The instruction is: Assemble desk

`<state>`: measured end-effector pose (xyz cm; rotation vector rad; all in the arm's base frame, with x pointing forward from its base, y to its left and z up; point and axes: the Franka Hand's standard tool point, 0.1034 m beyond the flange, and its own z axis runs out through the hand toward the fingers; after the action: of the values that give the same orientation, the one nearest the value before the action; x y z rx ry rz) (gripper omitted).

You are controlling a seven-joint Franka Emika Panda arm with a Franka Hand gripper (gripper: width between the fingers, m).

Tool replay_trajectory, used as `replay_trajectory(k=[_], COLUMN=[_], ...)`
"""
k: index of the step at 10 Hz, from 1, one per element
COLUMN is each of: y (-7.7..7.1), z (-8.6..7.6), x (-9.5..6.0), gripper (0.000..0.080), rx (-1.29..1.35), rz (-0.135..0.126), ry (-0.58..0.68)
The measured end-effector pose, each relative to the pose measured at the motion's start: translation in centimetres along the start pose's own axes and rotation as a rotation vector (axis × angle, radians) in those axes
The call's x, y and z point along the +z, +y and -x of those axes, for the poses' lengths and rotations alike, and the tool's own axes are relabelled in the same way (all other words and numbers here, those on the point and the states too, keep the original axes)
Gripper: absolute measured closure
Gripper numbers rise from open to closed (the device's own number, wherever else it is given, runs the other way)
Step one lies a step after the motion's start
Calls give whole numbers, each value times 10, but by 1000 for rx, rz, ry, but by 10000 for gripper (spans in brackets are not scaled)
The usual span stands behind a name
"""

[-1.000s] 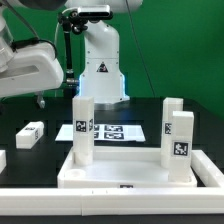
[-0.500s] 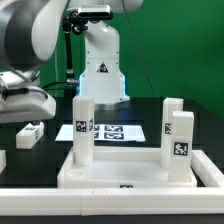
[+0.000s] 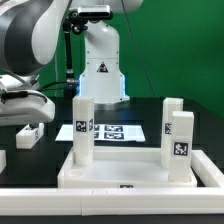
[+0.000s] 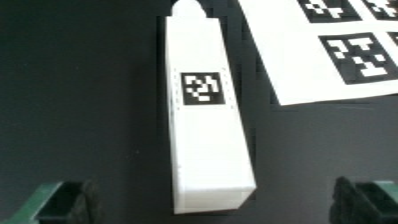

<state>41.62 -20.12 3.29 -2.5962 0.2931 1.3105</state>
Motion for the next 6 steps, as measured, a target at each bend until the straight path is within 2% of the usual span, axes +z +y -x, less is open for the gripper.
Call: replay_trajectory(k=[2,3,6], y=[2,3,3], z=[-4,-3,-3], x=[24,28,27], gripper=[151,151,178], rx=[24,27,27], rz=[-5,-10,-10], ry=[-40,-47,-44])
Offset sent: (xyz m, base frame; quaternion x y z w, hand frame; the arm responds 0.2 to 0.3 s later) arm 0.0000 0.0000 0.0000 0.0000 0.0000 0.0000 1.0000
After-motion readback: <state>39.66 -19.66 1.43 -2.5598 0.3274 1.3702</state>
